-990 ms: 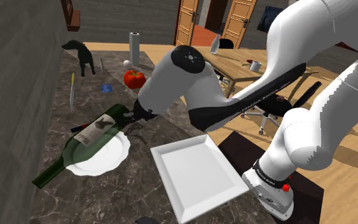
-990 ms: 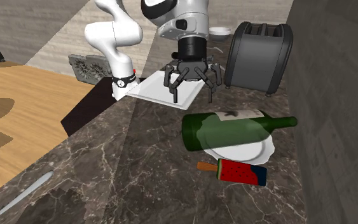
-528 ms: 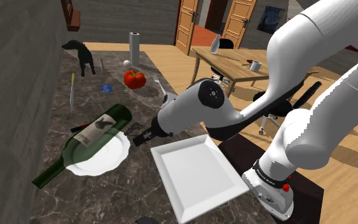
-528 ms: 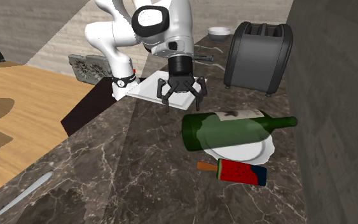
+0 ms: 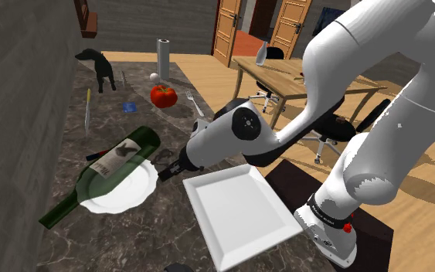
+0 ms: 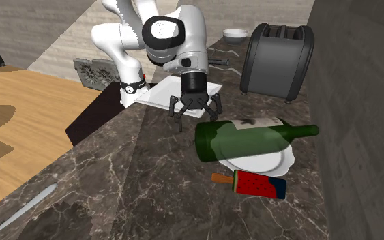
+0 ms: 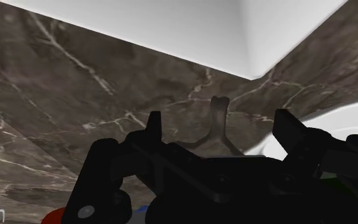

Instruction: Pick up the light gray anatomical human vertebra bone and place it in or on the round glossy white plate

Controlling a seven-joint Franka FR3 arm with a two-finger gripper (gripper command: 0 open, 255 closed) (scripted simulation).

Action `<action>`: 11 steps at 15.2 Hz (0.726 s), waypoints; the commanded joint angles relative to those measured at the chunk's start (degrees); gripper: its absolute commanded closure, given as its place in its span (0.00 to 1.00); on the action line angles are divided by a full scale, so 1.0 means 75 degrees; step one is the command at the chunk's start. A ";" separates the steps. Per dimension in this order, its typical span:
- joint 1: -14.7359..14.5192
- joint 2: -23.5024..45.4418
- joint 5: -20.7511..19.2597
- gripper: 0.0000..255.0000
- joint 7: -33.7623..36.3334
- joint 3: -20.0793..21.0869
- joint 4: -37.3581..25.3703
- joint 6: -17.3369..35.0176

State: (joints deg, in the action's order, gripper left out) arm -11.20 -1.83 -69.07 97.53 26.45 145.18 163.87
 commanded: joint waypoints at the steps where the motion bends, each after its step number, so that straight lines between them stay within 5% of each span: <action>1: 0.0003 0.0033 -0.0052 0.00 0.0041 0.0001 -0.0025 -0.0006; 5: 0.0003 0.0032 -0.0050 0.00 0.0039 0.0001 -0.0023 -0.0006; 6: 0.0003 0.0032 -0.0050 1.00 0.0039 0.0001 -0.0023 -0.0006; 11: 0.0018 0.0096 -0.0214 1.00 0.0178 -0.0003 -0.0044 -0.0005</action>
State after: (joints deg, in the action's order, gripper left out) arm -10.93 -1.81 -70.58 98.75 26.23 144.50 163.70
